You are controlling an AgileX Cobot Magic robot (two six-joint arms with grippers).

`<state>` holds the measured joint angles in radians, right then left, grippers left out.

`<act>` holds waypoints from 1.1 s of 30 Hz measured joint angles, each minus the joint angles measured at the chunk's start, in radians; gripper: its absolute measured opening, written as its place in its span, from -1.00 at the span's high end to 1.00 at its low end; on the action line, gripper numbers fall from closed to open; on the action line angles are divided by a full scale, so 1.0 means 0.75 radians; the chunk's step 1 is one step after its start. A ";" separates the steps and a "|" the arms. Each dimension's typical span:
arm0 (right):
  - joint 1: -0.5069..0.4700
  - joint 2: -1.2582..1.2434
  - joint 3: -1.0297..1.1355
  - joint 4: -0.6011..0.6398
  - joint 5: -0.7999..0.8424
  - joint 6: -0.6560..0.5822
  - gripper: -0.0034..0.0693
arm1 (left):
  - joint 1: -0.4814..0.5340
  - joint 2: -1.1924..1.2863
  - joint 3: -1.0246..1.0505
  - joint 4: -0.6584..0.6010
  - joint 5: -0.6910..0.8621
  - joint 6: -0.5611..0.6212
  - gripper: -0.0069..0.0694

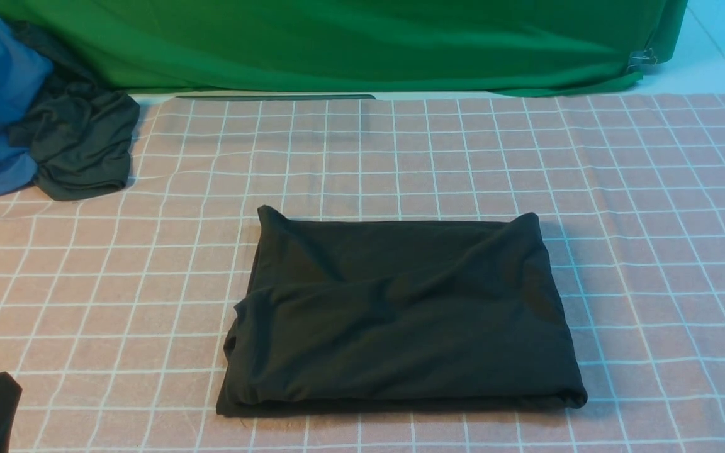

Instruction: Fold a long-sleeved shirt over a pink coffee tablecloth.

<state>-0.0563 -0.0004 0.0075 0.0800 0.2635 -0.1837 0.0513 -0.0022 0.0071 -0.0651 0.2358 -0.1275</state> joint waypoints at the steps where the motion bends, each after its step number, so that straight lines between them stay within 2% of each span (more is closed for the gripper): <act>1: 0.000 0.000 0.000 0.000 -0.002 0.006 0.31 | 0.000 0.000 0.000 0.000 0.000 0.000 0.78; 33: 0.000 0.000 0.000 0.000 -0.003 0.031 0.24 | 0.000 0.000 0.000 0.000 0.000 0.000 0.78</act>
<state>-0.0563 -0.0004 0.0075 0.0804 0.2611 -0.1608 0.0513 -0.0022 0.0071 -0.0651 0.2358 -0.1275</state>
